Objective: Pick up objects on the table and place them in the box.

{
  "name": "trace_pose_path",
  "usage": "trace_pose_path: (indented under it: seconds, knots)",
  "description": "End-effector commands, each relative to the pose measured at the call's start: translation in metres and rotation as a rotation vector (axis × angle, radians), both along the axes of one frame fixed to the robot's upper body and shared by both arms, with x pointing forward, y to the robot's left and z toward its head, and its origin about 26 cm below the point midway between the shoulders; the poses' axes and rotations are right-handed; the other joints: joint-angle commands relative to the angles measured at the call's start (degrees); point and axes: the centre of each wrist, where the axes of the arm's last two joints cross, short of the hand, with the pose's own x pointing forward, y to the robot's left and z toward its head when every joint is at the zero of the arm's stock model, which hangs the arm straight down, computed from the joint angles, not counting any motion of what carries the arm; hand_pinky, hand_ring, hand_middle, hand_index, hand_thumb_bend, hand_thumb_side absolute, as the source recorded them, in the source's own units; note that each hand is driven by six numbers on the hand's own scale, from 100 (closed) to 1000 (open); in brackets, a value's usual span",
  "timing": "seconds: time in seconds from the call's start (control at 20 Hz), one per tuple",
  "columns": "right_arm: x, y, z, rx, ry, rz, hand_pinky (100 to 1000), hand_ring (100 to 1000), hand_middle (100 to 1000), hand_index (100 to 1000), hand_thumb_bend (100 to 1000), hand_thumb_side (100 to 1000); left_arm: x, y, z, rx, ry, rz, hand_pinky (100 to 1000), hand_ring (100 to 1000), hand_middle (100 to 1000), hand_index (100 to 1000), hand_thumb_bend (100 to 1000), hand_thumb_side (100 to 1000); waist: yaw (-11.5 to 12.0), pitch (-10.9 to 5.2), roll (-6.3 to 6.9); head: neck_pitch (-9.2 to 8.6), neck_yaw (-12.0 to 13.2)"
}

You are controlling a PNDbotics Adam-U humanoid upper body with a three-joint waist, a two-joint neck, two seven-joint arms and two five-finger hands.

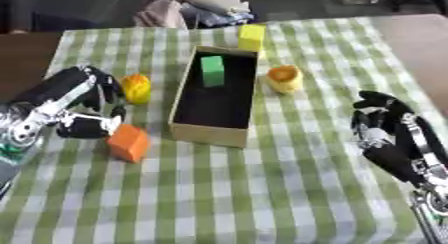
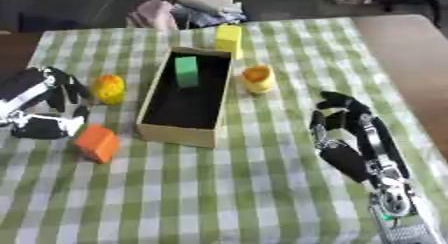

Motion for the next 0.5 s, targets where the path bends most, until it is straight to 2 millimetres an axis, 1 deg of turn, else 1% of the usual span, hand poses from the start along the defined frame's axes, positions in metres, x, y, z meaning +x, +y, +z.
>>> trace_pose_path:
  seconds: [0.05, 0.1, 0.25, 0.3, 0.35, 0.4, 0.45, 0.5]
  knots:
    - [0.001, -0.002, 0.005, -0.006, -0.017, 0.005, 598, 560, 676, 830, 100, 416, 0.001, -0.002, 0.026, 0.041, -0.071, -0.027, 543, 469, 517, 685, 158, 149, -0.1, -1.61, 0.78, 0.26, -0.1]
    - [0.001, -0.001, 0.005, -0.006, -0.017, 0.007, 598, 560, 676, 830, 100, 416, 0.003, -0.005, 0.030, 0.049, -0.076, -0.042, 546, 473, 522, 689, 169, 152, -0.2, -1.64, 0.76, 0.26, -0.1]
    - [0.001, 0.000, 0.006, -0.007, -0.018, 0.016, 599, 560, 676, 830, 100, 416, 0.010, -0.014, 0.035, 0.099, -0.039, -0.103, 596, 529, 581, 738, 261, 246, -0.7, -1.69, 0.65, 0.26, 0.2]
    - [0.001, 0.000, 0.006, -0.007, -0.019, 0.017, 599, 560, 676, 830, 100, 417, 0.011, -0.015, 0.036, 0.126, -0.019, -0.125, 620, 562, 614, 759, 318, 291, -0.9, -1.68, 0.65, 0.26, 0.2]
    - [0.001, 0.000, 0.006, -0.008, -0.020, 0.017, 599, 560, 676, 830, 100, 416, 0.011, -0.015, 0.035, 0.161, 0.003, -0.146, 667, 612, 672, 793, 370, 336, -0.9, -1.67, 0.68, 0.26, 0.2]
    - [0.001, 0.000, 0.006, -0.008, -0.020, 0.017, 599, 560, 675, 830, 100, 416, 0.011, -0.014, 0.034, 0.190, 0.029, -0.164, 698, 646, 707, 814, 408, 379, -1.0, -1.66, 0.72, 0.26, 0.2]
    - [0.001, 0.000, 0.006, -0.009, -0.020, 0.017, 599, 560, 676, 830, 100, 416, 0.011, -0.012, 0.031, 0.218, 0.063, -0.188, 743, 698, 751, 844, 430, 408, -1.0, -1.66, 0.83, 0.26, 0.1]
    - [0.001, -0.001, 0.006, -0.010, -0.019, 0.017, 599, 560, 675, 830, 100, 416, 0.010, -0.008, 0.028, 0.243, 0.100, -0.221, 759, 719, 767, 855, 436, 412, -1.0, -1.67, 0.94, 0.26, -0.1]
